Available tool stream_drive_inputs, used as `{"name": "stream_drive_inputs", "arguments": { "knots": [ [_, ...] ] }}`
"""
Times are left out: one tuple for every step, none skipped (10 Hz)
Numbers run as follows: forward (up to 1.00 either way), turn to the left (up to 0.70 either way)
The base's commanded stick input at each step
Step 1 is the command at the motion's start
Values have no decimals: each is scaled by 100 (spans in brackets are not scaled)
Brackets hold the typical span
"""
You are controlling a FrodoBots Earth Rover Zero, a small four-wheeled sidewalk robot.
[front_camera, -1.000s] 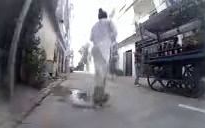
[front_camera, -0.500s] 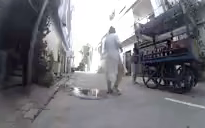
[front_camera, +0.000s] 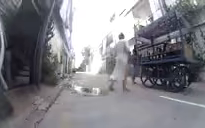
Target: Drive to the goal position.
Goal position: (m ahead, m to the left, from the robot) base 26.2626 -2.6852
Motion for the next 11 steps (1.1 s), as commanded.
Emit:
{"name": "stream_drive_inputs", "arguments": {
  "knots": [
    [100, 40],
    [100, 40],
    [100, 40],
    [100, 40],
    [100, 40],
    [100, 40],
    [100, 40],
    [100, 40],
    [100, 40],
    [100, 0],
    [100, 0]
  ]
}}
